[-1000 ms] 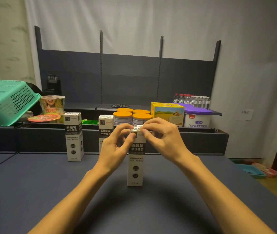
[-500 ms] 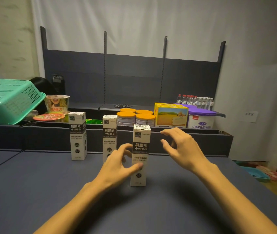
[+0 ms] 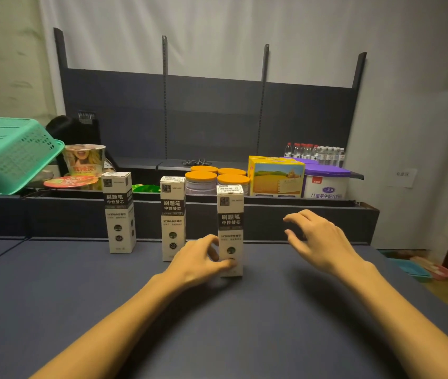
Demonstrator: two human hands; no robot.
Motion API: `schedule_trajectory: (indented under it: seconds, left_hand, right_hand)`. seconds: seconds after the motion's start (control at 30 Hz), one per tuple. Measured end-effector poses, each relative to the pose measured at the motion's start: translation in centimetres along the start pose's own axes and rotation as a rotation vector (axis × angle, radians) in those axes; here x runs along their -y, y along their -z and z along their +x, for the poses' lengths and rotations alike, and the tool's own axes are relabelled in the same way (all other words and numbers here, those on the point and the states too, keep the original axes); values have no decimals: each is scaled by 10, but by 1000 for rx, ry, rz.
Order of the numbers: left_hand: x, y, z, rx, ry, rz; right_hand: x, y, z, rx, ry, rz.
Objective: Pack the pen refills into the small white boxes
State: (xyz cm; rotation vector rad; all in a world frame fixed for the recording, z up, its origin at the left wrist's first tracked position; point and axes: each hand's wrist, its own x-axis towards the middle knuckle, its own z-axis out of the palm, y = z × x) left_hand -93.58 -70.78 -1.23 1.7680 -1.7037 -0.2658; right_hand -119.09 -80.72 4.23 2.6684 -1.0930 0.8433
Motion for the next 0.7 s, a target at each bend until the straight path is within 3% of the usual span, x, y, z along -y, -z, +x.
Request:
schedule_trajectory:
  seconds: [0.4, 0.7]
  left_hand:
    - [-14, -23, 49, 61, 39, -35]
    - [-23, -34, 43, 14, 119, 15]
  right_hand:
    - [-30, -5, -11, 79, -72, -40]
    - [-38, -3, -22, 128, -84, -14]
